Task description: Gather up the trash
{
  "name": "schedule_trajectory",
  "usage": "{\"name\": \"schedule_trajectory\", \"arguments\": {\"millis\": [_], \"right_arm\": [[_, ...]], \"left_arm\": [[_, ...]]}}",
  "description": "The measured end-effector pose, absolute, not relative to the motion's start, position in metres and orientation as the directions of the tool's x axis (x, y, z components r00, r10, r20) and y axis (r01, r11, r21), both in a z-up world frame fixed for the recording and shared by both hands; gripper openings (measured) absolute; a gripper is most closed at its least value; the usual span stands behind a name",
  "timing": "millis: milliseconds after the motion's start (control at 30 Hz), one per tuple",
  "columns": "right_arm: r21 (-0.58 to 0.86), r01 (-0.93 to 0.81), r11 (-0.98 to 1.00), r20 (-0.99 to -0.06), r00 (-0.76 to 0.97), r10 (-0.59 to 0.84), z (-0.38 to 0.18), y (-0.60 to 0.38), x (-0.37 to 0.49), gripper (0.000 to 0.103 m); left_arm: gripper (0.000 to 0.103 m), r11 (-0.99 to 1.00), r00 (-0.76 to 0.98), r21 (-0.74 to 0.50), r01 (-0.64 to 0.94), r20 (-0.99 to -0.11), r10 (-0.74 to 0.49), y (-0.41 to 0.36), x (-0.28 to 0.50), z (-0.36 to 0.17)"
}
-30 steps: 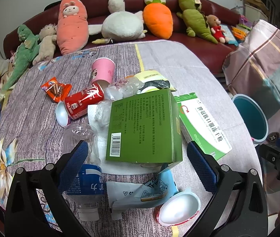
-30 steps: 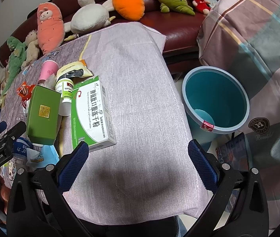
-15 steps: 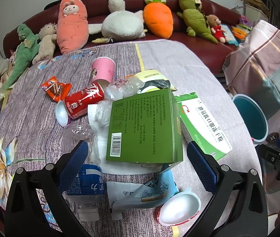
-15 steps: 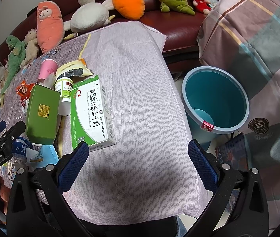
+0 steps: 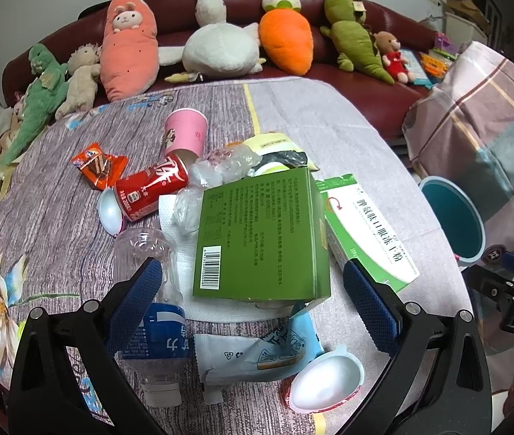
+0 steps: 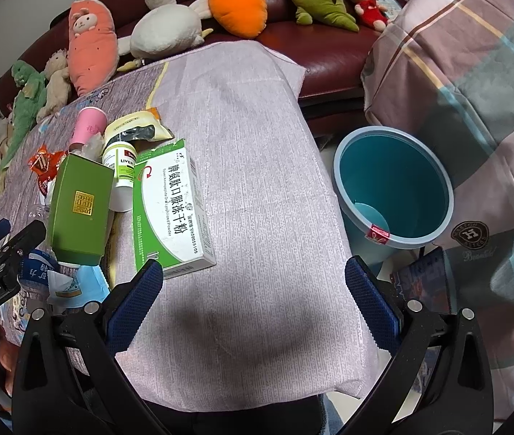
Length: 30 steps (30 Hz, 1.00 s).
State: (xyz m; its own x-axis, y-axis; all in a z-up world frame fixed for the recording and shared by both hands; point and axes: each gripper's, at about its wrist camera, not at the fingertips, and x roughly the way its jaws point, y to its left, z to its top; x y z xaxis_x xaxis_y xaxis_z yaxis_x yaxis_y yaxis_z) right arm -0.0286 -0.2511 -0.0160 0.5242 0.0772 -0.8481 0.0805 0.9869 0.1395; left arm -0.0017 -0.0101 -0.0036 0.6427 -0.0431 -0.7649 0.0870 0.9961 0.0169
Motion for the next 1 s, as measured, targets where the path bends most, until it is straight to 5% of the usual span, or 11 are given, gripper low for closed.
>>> {"name": "schedule_trajectory", "arguments": {"millis": [600,1000], "right_arm": [[0.109,0.043,0.993,-0.870,0.488,0.075,-0.012,-0.238,-0.016,0.097],[0.103,-0.017,0.995,-0.898,0.428,0.100,-0.030,-0.210,0.009,0.097]], "left_arm": [[0.100,0.998,0.644,0.020,0.052,-0.765,-0.019,0.023,0.001,-0.001],[0.100,0.992,0.485,-0.024,-0.121,-0.874,0.038,0.105,0.019,-0.049]]}}
